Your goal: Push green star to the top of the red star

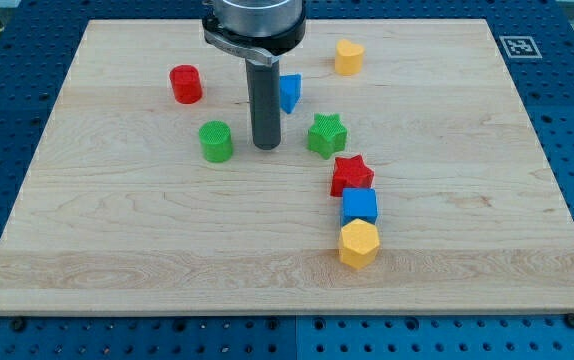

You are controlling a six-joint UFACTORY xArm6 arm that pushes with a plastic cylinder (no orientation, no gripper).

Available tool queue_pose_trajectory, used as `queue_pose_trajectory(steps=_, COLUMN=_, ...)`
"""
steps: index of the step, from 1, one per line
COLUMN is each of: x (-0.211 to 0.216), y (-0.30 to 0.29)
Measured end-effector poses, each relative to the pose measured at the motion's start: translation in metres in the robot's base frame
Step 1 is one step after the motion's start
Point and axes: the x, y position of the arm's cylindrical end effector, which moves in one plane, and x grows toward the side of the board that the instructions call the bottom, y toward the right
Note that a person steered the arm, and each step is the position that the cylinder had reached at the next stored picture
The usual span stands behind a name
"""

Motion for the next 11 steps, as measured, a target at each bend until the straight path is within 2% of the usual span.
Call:
queue_pose_trajectory(steps=3, x=-0.030, y=0.010)
queue_pose_trajectory(steps=7, x=-0.031, y=0.059)
queue_pose_trajectory(steps=11, x=-0.031, y=0.074)
